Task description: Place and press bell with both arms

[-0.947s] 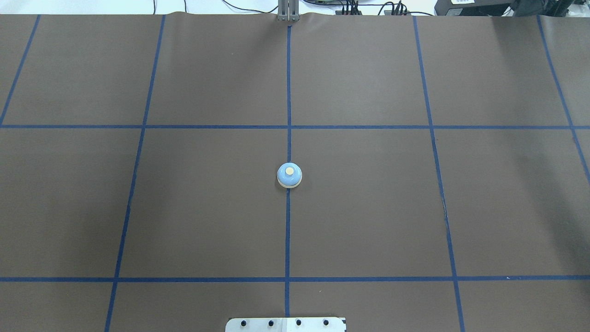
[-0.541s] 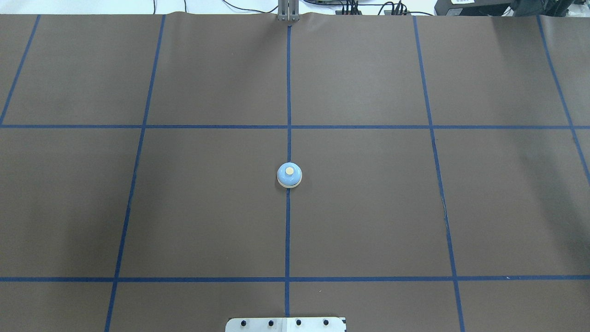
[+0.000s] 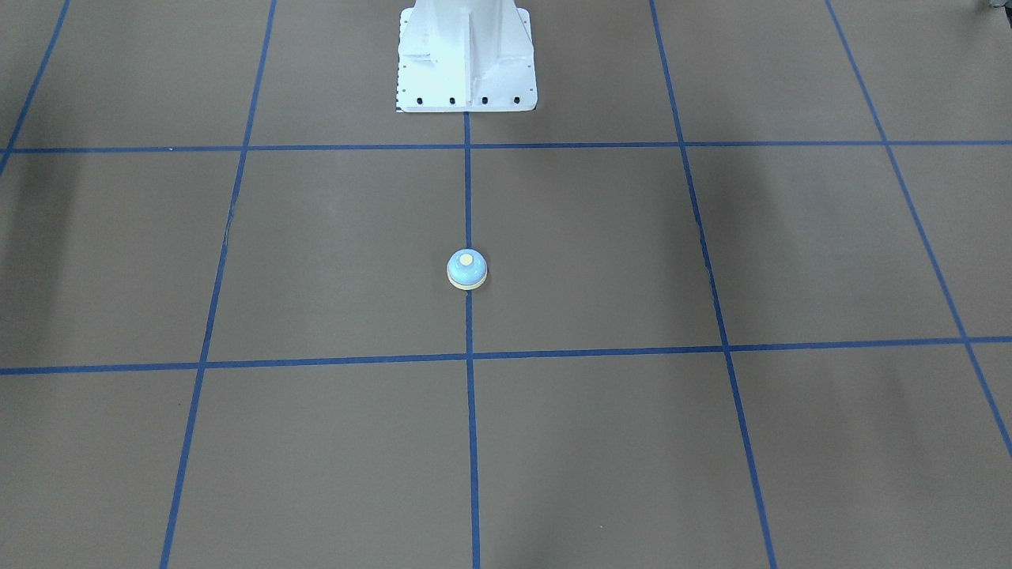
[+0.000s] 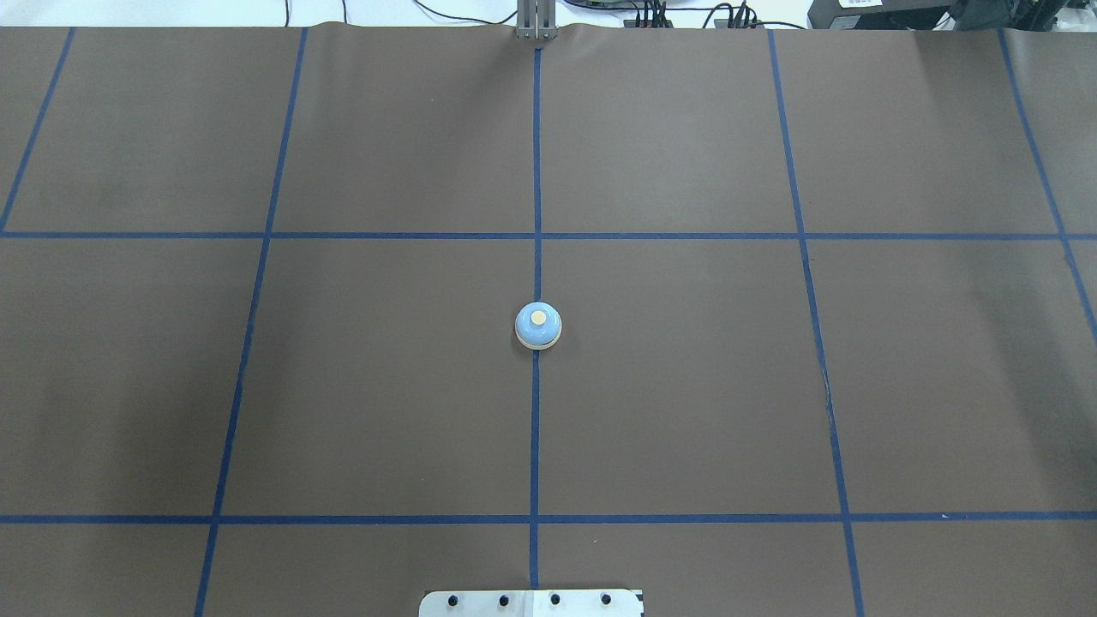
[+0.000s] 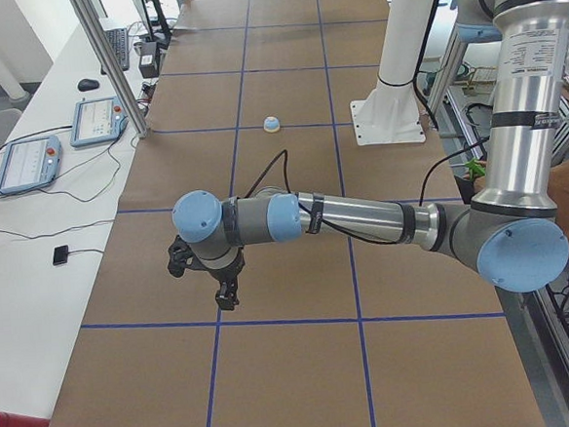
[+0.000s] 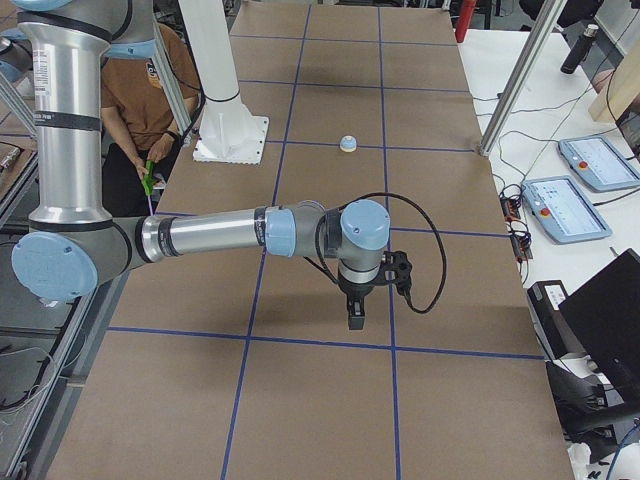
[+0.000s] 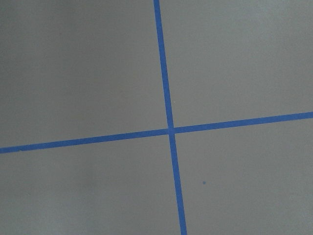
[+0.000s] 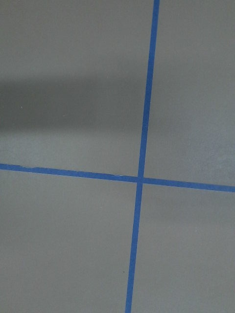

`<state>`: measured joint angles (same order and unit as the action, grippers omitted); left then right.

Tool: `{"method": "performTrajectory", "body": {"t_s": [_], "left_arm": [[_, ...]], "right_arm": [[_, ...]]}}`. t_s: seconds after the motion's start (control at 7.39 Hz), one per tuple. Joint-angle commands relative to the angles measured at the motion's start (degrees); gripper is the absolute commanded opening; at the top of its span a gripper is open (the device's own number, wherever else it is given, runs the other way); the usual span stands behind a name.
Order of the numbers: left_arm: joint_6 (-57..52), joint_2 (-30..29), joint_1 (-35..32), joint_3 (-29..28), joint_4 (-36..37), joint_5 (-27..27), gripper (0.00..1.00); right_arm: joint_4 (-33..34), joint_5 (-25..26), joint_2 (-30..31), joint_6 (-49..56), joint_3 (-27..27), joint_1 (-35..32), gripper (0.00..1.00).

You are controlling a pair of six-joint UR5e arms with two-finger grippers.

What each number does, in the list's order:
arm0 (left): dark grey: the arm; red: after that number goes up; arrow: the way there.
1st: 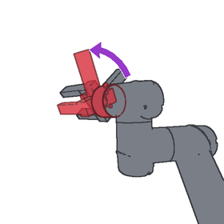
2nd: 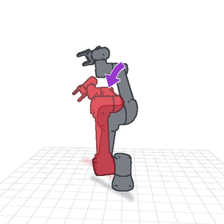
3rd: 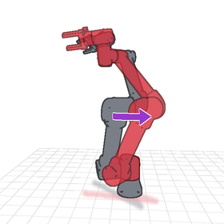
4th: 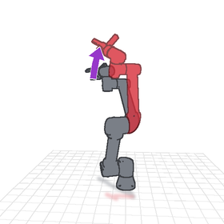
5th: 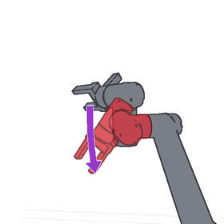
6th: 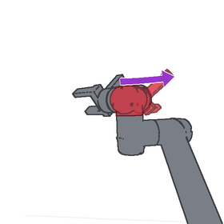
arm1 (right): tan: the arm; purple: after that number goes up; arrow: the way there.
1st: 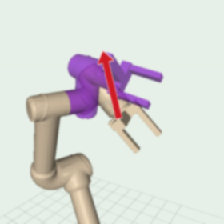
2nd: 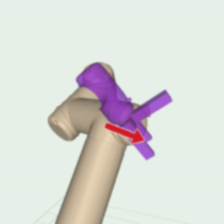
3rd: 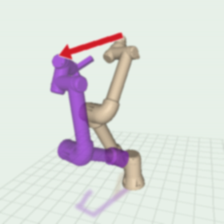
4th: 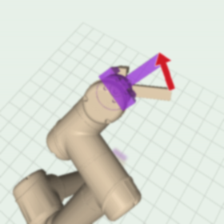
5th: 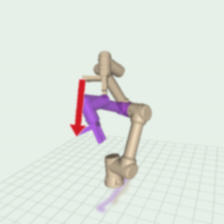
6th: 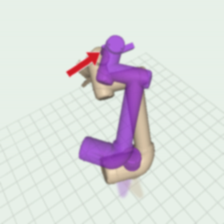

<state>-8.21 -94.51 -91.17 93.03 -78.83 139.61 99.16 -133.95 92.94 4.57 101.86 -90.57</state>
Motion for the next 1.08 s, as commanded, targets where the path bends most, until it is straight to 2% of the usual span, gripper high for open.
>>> {"method": "performTrajectory", "body": {"t_s": [0.0,0.14,0.95], "left_arm": [[1.44,3.35,-0.06,-1.01,-6.73,0.05,0.99],[3.45,3.63,-0.06,0.90,-7.04,0.40,0.99],[4.61,3.72,0.03,0.92,-6.95,-0.48,0.99]], "right_arm": [[-0.02,0.18,-0.39,-0.08,-1.39,0.66,1.00],[-0.10,0.09,-0.83,-0.17,-1.22,0.66,1.00],[-0.02,2.38,-1.36,0.00,-1.31,3.56,1.00]]}}
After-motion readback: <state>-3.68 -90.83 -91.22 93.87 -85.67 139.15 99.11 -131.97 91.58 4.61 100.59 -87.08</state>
